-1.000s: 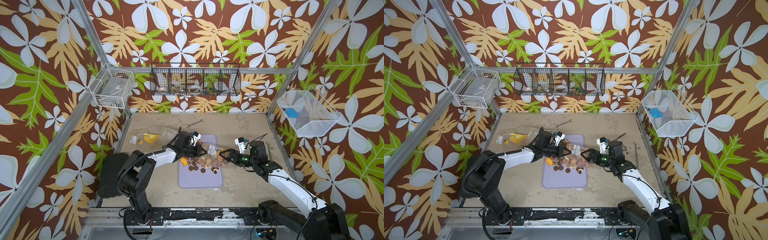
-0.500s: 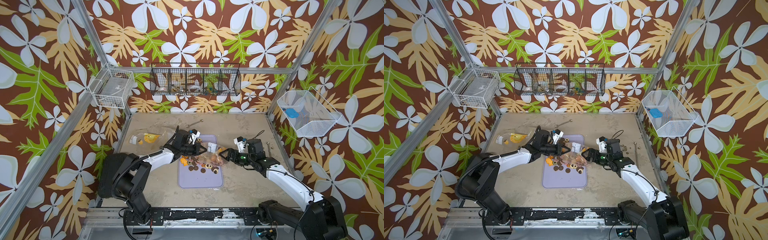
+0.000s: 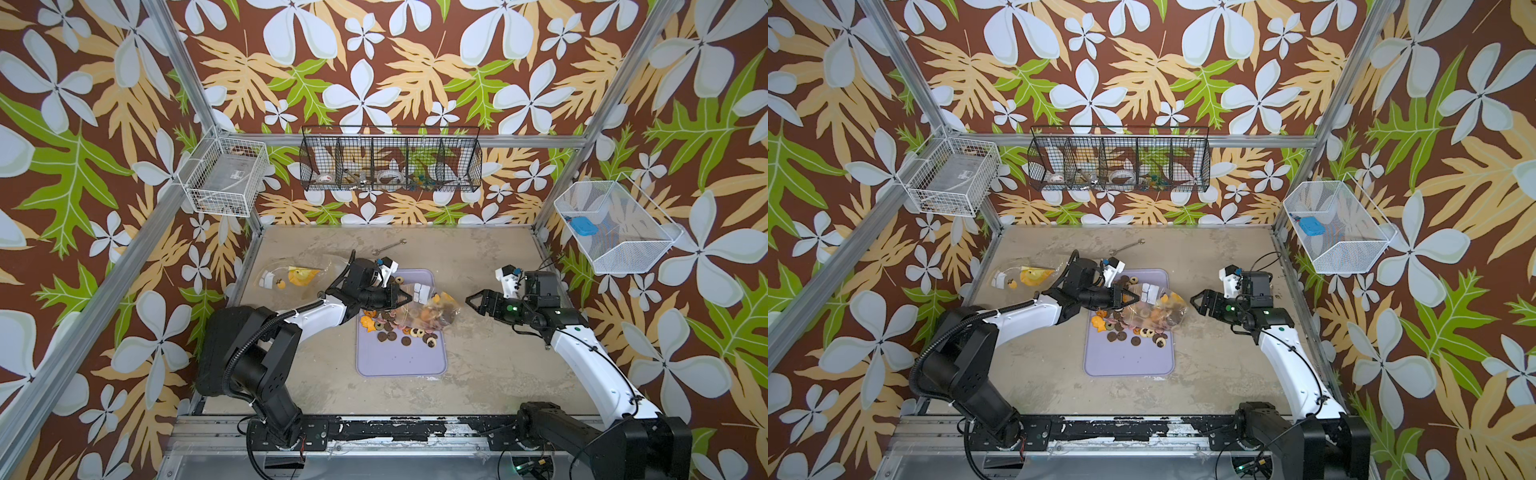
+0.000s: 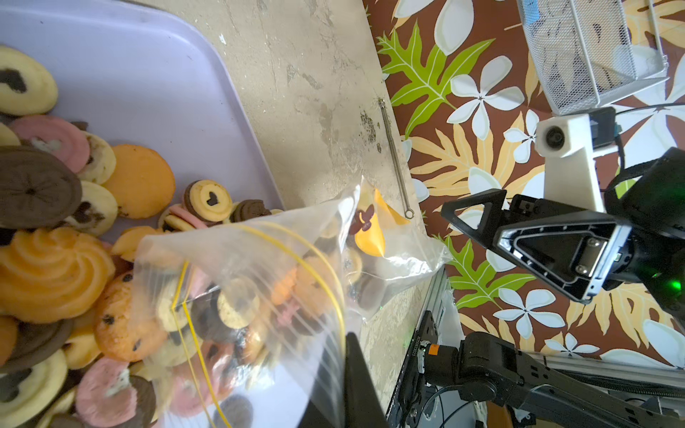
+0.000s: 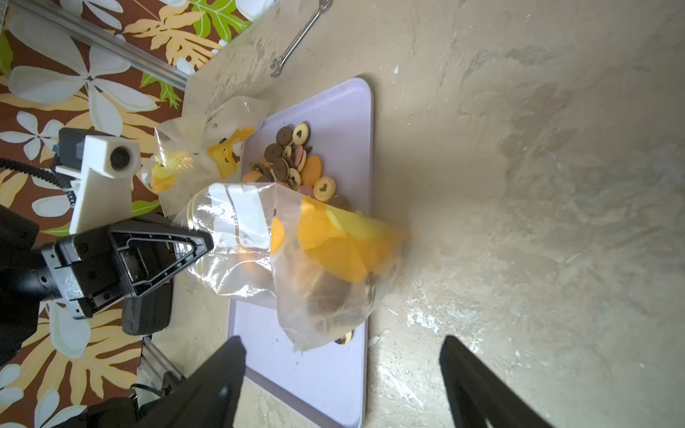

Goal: Pour cookies out of the ziploc bag
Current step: 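Pour the cookies out of the ziploc bag onto the tray.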

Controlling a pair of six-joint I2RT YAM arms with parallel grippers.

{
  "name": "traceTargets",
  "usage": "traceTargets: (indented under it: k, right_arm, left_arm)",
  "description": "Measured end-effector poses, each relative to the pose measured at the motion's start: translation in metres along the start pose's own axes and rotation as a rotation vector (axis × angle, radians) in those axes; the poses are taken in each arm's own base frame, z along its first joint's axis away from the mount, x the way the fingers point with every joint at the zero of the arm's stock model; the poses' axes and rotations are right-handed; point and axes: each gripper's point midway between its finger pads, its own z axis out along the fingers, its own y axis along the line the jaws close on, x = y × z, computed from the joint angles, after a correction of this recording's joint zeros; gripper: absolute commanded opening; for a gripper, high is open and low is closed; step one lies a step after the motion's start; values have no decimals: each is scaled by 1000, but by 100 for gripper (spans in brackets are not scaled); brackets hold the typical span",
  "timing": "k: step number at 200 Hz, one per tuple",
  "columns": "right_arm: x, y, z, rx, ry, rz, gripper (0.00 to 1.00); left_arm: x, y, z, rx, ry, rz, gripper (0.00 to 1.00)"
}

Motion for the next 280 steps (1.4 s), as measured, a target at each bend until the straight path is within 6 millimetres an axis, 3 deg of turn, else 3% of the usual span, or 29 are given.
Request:
traceTargets:
  k: [62,117,135,186,280]
  right_arm:
    - [27,21,22,-79,122,-8,65]
    - [35,22,44,-74,186,30,33]
    - [34,20,46,-69,190,40,29]
    - [30,18,51,-44,190,43,0]
    - [-6,45,23,-44,94,-54,0]
  left_arm:
    - [0,-1,0,8,5,0,0]
    - [-1,-4,-1,11,2,4,0]
    - [-1,-5,-2,15,2,6,0]
    - [-1,-7,-3,19,3,8,0]
    - [-2,-17,-2,79,8,2,0]
